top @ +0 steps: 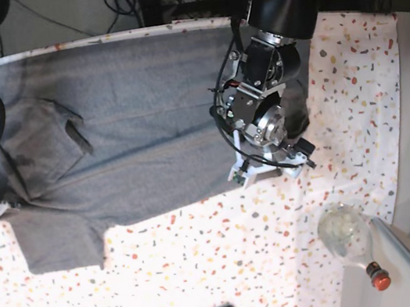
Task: Layout the t-shirt on the table in an organized manner, then fold the t-shirt properly
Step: 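Grasp the shirt side edge with the left gripper and fold it inward, then release the fold and move the left gripper to the shirt hem corner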
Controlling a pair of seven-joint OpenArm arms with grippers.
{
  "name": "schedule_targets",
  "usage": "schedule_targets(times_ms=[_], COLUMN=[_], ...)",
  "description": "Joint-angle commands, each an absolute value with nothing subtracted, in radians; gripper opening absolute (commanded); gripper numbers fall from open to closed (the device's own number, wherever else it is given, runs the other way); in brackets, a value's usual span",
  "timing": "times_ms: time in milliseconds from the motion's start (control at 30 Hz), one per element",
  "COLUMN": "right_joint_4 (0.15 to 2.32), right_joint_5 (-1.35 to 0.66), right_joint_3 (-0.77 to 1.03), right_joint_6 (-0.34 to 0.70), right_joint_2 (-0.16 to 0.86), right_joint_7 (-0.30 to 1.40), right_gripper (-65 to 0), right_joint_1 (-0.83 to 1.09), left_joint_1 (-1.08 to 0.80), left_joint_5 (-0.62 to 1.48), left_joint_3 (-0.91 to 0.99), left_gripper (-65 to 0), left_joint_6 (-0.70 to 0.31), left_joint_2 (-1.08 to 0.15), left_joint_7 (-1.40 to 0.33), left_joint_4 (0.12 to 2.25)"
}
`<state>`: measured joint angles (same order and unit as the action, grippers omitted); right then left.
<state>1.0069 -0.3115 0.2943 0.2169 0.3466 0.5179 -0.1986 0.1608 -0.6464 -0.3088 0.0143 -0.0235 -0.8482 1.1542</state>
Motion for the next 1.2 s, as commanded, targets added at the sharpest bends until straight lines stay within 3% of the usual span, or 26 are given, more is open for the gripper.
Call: schedule_targets(times_ms=[0,767,967,1167], right_joint_4=[1.023,1.023,1.023,1.023], right_joint_5=[-0.318,-0.318,-0.318,-0.318], right_joint_3=[0.3,0.3,0.3,0.3], right_joint_6=[0.217,0.217,0.217,0.217], right_joint_2=[0.369,0.371,0.371,0.371], right_joint_7=[0.498,0.496,0.496,0.496], right_gripper=[-65.0,-65.0,-65.0,-65.0], right_joint_1=[-0.219,-0.219,-0.219,-0.219], left_joint_1=[0.176,0.213,0.228,0.22], left_joint_5=[-0.657,-0.656,-0.653,-0.417], left_joint_3=[-0.305,-0.303,-0.302,-0.093], left_gripper=[-20.2,-20.2,-20.2,-20.4], left_joint_6=[0.018,0.018,0.018,0.015], left_joint_2=[-0.03,-0.053,-0.051,-0.058], left_joint_7=[-0.854,-0.854,-0.839,-0.788], left_joint_4=[1.164,1.153,1.067,1.167])
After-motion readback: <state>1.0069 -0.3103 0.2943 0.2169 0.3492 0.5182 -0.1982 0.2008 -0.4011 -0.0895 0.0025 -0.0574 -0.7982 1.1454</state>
